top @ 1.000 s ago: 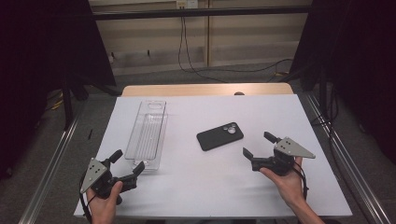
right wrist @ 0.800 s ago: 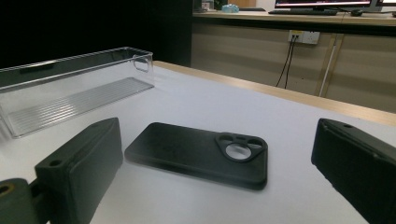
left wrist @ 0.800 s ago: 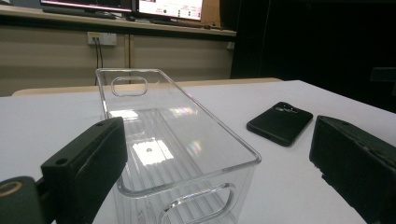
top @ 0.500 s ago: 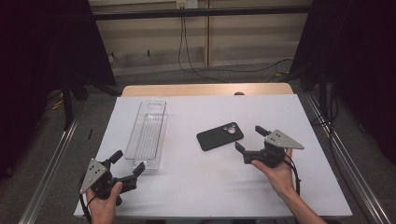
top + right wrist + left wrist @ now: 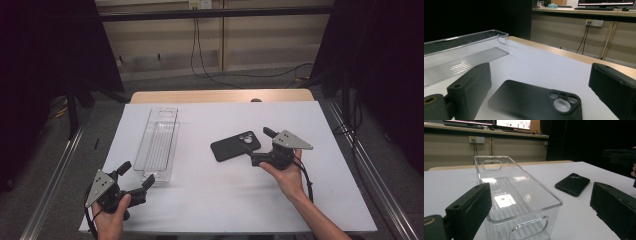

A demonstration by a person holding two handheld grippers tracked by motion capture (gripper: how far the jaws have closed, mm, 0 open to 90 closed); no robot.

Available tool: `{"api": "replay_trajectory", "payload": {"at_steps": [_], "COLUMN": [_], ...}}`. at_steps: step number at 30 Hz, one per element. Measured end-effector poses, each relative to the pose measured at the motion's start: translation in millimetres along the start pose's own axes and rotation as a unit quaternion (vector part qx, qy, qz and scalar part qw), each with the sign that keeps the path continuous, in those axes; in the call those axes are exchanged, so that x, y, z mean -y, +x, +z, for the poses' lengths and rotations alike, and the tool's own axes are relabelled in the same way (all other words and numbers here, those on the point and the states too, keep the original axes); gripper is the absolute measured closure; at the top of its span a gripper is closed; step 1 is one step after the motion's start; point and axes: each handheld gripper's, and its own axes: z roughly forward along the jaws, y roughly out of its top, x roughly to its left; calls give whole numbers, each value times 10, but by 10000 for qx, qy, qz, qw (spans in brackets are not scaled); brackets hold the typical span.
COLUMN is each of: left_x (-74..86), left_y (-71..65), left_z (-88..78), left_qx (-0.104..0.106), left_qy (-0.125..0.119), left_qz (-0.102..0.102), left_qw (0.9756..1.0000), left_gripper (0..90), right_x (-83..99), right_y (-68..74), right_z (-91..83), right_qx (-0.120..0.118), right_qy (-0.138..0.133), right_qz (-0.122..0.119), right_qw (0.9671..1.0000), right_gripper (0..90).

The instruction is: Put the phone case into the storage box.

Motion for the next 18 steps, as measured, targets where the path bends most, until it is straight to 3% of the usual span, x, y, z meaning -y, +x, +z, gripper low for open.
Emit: {"api": "replay_trajectory", "payload": {"at_steps": [18], "left_x": [-1], "left_y": [-2], "left_z": [-1], "left_qx": [17], "left_qy": [-29], "left_qz": [-31], "left_qw": [10000], "left_gripper": [40], "right_x": [-71], "right_y": [-37], "right_z": [331], "right_qx": [105], "right_qy": [-81], "right_qz": [-120], "right_qw": [9998], "right_gripper": [68]}}
